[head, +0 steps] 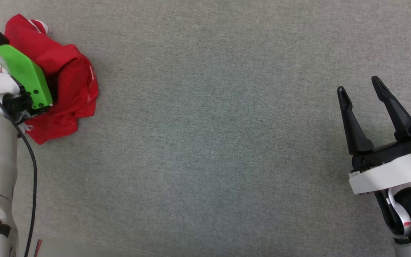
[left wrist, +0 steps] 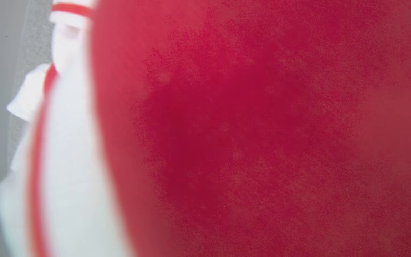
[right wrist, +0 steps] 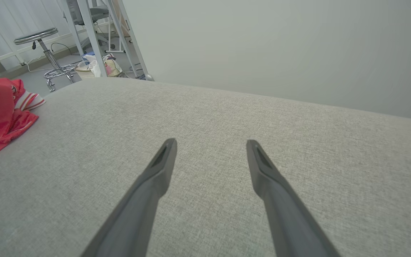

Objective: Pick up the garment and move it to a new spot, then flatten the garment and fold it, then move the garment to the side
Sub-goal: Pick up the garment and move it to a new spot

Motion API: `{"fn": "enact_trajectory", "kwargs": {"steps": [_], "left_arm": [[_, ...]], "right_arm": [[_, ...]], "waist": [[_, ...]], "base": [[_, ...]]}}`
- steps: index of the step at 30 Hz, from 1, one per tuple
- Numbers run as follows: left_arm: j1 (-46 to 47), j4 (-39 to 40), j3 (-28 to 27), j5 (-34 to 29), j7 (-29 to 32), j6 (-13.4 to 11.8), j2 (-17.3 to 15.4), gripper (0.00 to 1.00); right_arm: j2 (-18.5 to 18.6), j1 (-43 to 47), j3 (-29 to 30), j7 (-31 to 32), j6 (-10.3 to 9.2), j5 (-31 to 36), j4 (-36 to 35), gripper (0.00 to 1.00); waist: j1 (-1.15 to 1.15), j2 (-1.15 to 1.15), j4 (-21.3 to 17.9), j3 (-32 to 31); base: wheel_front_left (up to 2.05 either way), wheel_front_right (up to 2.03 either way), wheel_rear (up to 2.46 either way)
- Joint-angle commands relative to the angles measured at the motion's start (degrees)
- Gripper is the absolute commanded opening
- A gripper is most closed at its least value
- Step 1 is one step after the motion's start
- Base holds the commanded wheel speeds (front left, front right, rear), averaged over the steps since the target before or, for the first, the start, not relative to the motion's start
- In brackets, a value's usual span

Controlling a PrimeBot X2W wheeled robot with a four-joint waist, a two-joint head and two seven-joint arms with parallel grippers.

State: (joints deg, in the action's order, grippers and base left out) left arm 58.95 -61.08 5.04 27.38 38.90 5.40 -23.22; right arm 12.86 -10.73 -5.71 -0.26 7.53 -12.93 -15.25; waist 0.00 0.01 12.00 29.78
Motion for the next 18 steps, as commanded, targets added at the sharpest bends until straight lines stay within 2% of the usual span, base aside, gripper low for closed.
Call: {"fn": "enact_trajectory", "kwargs": {"steps": [1, 2, 5, 8, 16, 18], "left_arm": [[-1.20, -1.89, 0.64, 0.21, 1.00, -0.47, 1.40, 0.37], [-1.22, -2.23, 0.62, 0.38, 1.37, -0.56, 1.56, 0.00], [-1.28, -2.76, 2.12, -0.99, 1.55, -1.54, 1.67, 0.00], [-1.21, -1.75, 2.90, -1.92, -2.00, -2.04, 1.90, 0.00], [-0.71, 1.91, 4.85, -5.52, -17.89, -4.51, 1.32, 0.00], [-0.46, 2.88, 5.32, -5.95, -21.59, -4.13, 1.81, 0.00]], "right_arm": [[0.15, -0.57, 0.28, -0.12, -0.04, -0.46, 0.07, 1.00], [0.11, -0.49, 0.44, -0.13, -0.04, -0.52, 0.10, 1.00], [-0.01, -0.21, 1.07, -0.01, -0.04, -0.53, 0.35, 1.00], [-0.03, -0.11, 1.07, -0.12, -0.04, -0.22, 0.67, 1.00], [-1.70, 1.16, 0.56, -1.58, -0.04, 0.72, 3.16, 1.00], [-2.39, 2.03, 1.00, -1.73, -0.04, 0.83, 3.97, 1.00]], "waist": [[0.00, -0.01, -1.18, 1.23], [0.00, -0.01, -1.11, 1.16], [0.00, -0.01, -0.42, 0.34], [0.00, -0.01, 0.43, -1.23], [0.00, -0.01, 2.63, -9.10], [0.00, -0.01, 3.34, -11.32]], "base": [[0.00, 0.00, 0.00], [0.00, 0.00, 0.00], [0.00, 0.00, 0.00], [0.00, 0.00, 0.00], [0.00, 0.00, 0.00], [0.00, 0.00, 0.00]]}}
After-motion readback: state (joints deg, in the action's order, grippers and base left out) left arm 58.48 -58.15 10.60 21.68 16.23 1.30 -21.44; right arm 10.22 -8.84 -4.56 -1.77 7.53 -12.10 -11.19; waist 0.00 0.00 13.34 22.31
